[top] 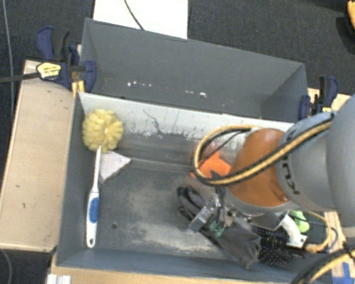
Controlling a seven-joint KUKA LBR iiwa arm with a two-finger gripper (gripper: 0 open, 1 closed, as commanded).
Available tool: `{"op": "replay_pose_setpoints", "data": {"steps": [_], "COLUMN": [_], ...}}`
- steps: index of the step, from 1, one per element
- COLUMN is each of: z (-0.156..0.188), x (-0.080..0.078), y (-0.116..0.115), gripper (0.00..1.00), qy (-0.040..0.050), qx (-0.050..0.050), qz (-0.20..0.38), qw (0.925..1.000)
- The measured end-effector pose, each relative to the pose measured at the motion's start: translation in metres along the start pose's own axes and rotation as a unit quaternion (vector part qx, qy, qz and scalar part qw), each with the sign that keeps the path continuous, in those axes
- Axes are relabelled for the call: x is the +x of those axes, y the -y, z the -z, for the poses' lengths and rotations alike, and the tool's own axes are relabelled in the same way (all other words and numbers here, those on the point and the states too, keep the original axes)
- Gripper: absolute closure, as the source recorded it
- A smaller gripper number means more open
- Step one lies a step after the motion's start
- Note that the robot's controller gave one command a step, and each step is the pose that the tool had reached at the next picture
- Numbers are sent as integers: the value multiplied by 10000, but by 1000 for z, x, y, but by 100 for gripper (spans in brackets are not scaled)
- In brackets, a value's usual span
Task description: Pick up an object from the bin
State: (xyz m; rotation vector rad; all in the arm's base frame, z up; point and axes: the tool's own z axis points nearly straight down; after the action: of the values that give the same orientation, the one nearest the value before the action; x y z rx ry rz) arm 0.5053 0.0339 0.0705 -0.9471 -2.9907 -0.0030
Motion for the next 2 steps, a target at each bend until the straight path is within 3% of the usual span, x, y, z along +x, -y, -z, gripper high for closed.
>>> {"op": "replay_pose_setpoints", "data": {"steps": [2], "z": [10], "x": [1], "y": [1], "gripper": [100], "qy": [-13], "qx": [11], "qz": [9], "qw": [10000]}}
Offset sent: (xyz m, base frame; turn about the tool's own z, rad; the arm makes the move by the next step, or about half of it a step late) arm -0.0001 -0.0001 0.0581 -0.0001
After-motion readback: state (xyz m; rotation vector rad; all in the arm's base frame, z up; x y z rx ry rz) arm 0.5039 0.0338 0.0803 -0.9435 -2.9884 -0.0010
